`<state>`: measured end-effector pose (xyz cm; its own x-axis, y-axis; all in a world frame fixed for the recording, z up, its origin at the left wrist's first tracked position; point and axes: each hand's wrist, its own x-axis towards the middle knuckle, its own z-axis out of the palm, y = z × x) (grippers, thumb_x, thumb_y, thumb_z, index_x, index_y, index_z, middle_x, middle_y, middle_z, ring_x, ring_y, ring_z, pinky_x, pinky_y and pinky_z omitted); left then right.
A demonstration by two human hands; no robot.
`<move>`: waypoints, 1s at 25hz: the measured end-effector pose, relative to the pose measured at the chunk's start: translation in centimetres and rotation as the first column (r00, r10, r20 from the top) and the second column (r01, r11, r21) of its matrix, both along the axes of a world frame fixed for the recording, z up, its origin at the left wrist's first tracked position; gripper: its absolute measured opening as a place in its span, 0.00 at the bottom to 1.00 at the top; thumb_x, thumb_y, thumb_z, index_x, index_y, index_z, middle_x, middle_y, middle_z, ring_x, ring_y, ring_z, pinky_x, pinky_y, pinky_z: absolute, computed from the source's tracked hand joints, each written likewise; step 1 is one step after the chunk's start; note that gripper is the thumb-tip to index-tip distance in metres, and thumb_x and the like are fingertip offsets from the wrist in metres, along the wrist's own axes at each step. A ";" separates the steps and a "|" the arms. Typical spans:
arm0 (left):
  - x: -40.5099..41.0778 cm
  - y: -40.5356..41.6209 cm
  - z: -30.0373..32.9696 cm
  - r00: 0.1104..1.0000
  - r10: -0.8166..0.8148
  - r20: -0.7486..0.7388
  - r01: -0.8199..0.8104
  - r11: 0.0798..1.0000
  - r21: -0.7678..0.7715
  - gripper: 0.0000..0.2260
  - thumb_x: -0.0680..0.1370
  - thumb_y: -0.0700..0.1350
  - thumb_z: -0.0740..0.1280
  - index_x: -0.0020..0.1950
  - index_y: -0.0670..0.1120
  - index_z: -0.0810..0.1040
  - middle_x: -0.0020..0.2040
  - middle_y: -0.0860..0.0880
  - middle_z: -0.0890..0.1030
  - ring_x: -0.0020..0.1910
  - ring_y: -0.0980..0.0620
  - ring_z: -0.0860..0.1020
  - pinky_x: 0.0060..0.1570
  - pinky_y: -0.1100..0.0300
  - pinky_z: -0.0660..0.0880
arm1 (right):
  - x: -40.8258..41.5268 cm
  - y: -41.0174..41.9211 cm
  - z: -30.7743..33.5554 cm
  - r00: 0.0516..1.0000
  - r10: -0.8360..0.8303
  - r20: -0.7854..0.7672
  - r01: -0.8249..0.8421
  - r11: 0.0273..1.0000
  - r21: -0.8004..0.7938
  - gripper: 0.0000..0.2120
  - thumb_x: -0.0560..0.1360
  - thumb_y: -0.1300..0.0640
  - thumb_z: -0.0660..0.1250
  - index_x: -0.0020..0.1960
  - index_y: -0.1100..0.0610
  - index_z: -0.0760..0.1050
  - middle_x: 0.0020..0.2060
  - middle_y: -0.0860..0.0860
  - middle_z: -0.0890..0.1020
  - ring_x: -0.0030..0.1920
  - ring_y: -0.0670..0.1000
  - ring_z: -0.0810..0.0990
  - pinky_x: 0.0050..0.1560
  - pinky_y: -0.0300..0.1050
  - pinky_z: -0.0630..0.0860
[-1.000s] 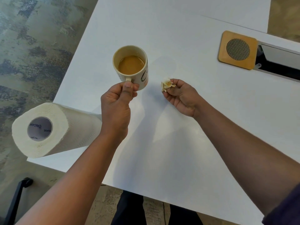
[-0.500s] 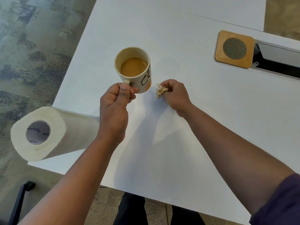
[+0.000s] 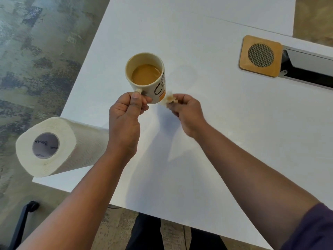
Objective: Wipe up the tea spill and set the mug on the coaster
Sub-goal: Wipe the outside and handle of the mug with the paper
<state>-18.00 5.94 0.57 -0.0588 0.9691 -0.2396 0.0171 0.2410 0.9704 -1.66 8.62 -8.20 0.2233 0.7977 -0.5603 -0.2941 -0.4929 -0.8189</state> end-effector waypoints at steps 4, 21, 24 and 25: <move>0.2 0.4 0.6 0.999 0.021 0.025 -0.021 1.000 0.022 0.19 0.85 0.46 0.58 0.36 0.57 0.79 0.42 0.52 0.81 0.45 0.53 0.75 0.51 0.59 0.73 | 1.7 2.4 2.4 0.884 -0.176 -0.432 0.159 0.984 -0.074 0.17 0.73 0.72 0.69 0.61 0.64 0.77 0.45 0.58 0.85 0.42 0.52 0.83 0.45 0.41 0.81; 0.6 1.2 1.1 1.000 0.018 0.021 -0.019 0.999 0.035 0.16 0.84 0.57 0.59 0.41 0.56 0.79 0.38 0.54 0.79 0.42 0.57 0.75 0.46 0.65 0.75 | 1.3 4.0 4.8 0.921 -0.125 -0.370 0.082 0.988 -0.128 0.08 0.72 0.70 0.72 0.50 0.65 0.80 0.40 0.58 0.85 0.35 0.50 0.82 0.41 0.41 0.82; 0.6 1.2 1.2 0.999 0.014 0.033 -0.015 1.000 0.023 0.16 0.84 0.57 0.60 0.40 0.56 0.79 0.38 0.54 0.79 0.42 0.57 0.75 0.47 0.63 0.75 | 1.3 4.1 5.1 0.911 -0.082 -0.404 0.035 0.992 -0.123 0.04 0.74 0.70 0.71 0.48 0.64 0.80 0.38 0.57 0.86 0.35 0.50 0.84 0.40 0.41 0.83; 0.6 1.2 1.3 0.999 0.017 0.036 -0.017 1.000 0.019 0.16 0.83 0.57 0.60 0.40 0.56 0.79 0.38 0.54 0.80 0.43 0.56 0.75 0.47 0.62 0.75 | 1.3 4.1 5.1 0.908 -0.064 -0.414 0.019 0.994 -0.111 0.03 0.74 0.69 0.71 0.47 0.64 0.80 0.37 0.57 0.86 0.35 0.50 0.85 0.39 0.42 0.83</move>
<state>-17.37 7.12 1.89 -0.0669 0.9726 -0.2228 -0.0218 0.2218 0.9748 -0.40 12.69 -3.07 -0.0166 0.7260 -0.6875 -0.6189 -0.5475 -0.5632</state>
